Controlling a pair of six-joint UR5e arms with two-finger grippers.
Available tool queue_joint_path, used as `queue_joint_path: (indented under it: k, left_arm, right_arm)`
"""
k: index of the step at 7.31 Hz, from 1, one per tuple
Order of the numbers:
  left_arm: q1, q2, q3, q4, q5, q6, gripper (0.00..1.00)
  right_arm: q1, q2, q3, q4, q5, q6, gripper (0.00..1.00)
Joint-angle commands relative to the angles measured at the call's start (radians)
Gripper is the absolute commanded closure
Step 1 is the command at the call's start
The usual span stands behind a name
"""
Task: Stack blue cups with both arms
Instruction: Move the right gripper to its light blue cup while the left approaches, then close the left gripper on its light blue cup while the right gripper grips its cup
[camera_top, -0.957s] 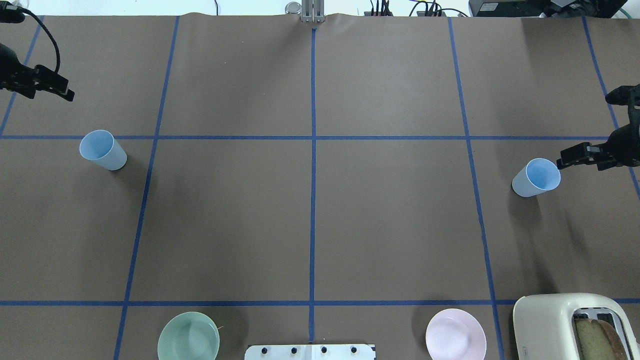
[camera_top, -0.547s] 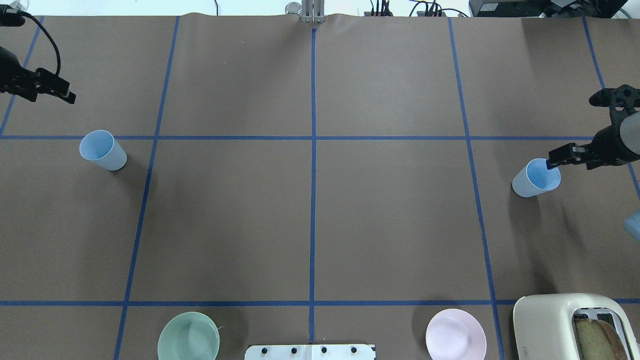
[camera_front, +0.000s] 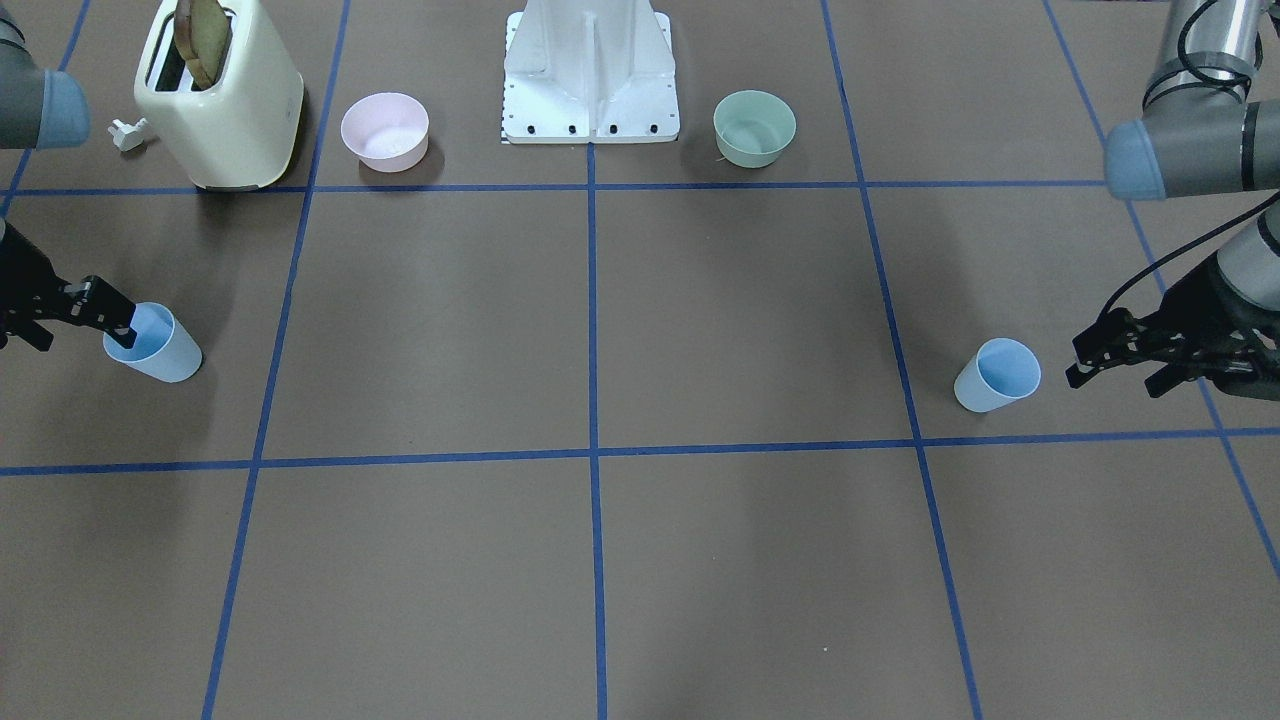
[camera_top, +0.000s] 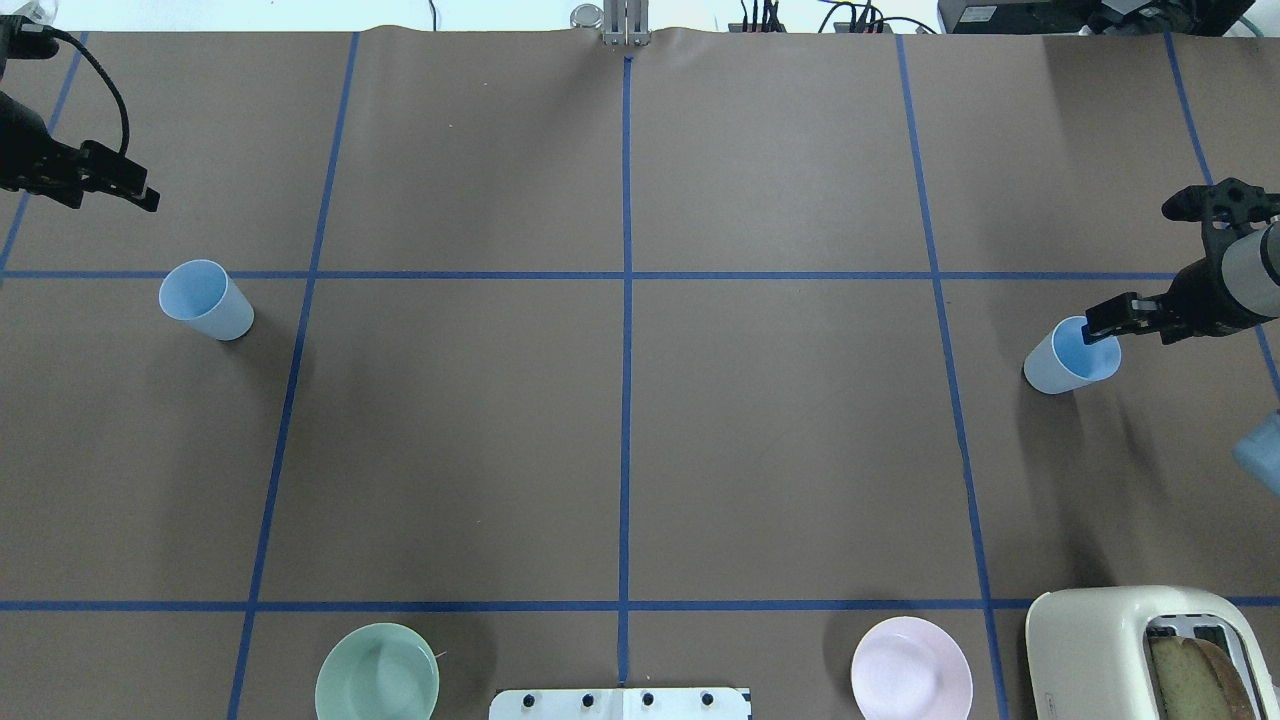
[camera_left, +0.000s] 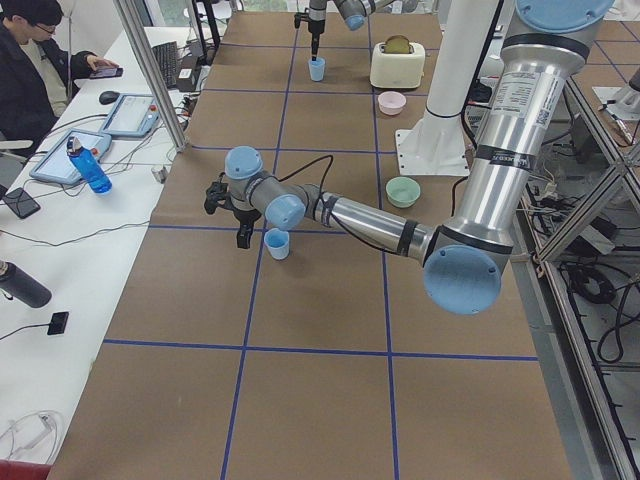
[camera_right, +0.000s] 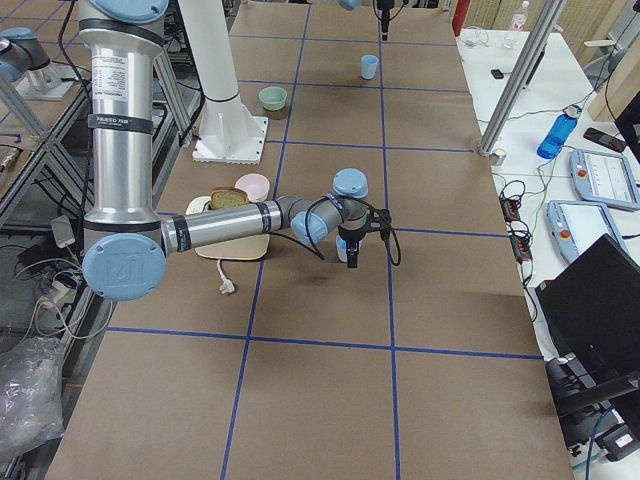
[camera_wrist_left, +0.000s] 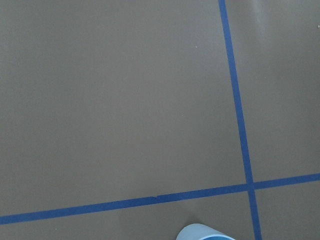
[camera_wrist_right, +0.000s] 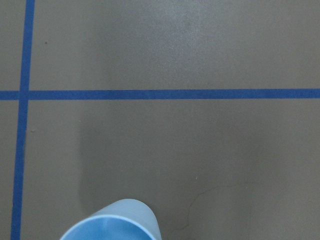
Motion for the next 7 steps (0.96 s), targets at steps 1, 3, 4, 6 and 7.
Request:
queue_joint_path:
  k: [1,3,4,6,7]
  left_arm:
    - [0.034,0.032,0.000,-0.033,0.032,-0.003,0.03]
    - [0.066,0.107,0.001,-0.178,0.040,-0.091,0.03]
    - [0.091,0.107,0.001,-0.182,0.059,-0.115,0.03]
    - [0.148,0.109,0.001,-0.190,0.122,-0.137,0.03]
    - [0.154,0.109,0.004,-0.190,0.125,-0.135,0.03]
  right_arm:
    - [-0.002,-0.003,-0.001,0.015,0.001,0.003,0.00]
    - [-0.002,-0.003,0.001,0.015,0.002,0.003,0.00]
    - [-0.002,-0.003,0.002,0.015,0.004,0.003,0.00]
    - [-0.002,-0.003,0.001,0.015,0.004,0.003,0.00]
    - [-0.002,-0.003,-0.001,0.015,0.002,0.003,0.00]
